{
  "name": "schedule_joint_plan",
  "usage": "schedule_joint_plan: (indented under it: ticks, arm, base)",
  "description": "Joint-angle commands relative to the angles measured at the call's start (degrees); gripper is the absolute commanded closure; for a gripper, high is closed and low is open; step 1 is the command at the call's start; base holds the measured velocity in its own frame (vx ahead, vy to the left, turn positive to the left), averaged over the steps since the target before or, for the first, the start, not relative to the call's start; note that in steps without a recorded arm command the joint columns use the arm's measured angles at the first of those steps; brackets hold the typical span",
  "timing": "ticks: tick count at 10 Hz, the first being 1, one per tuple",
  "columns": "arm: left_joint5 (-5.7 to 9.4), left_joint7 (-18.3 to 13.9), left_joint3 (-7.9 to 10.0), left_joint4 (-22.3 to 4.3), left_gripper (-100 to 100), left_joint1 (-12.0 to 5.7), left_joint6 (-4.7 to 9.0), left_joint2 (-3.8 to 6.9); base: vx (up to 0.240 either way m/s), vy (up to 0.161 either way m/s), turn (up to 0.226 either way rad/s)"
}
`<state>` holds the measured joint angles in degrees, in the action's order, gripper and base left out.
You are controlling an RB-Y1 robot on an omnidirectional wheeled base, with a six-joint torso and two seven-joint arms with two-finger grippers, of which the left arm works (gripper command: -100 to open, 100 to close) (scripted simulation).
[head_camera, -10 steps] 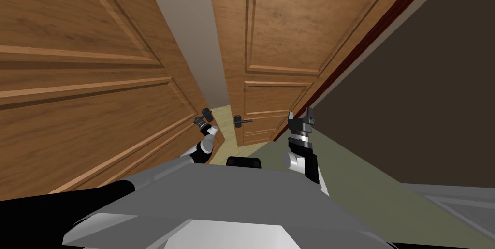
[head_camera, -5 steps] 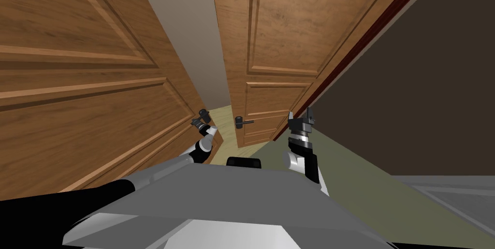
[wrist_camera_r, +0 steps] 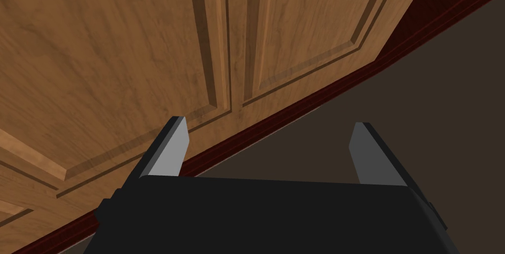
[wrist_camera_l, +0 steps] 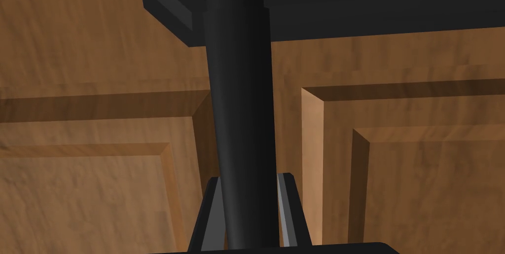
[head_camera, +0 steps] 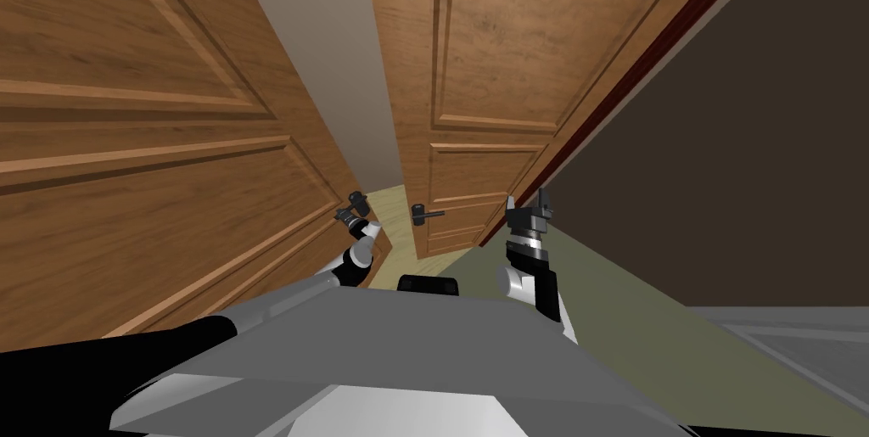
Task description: Push the door open
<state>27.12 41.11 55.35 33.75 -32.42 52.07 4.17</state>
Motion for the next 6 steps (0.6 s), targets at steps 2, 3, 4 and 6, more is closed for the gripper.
schedule_joint_plan:
  ticks: [2, 3, 4, 6]
  arm:
    - [0.7, 0.87, 1.4, 0.57, 100, -0.67, 1.87, 1.27]
    - [2.05, 2.54, 3.79, 0.38, 100, -1.04, 3.61, 1.49]
    - [2.05, 2.54, 3.79, 0.38, 100, -1.04, 3.61, 1.49]
    - [2.05, 2.54, 3.79, 0.38, 100, -1.04, 3.61, 1.49]
  base:
    - [0.0, 0.035, -0.102]
    - [0.011, 0.1, -0.252]
    - [0.023, 0.121, -0.145]
    - [0.016, 0.036, 0.007]
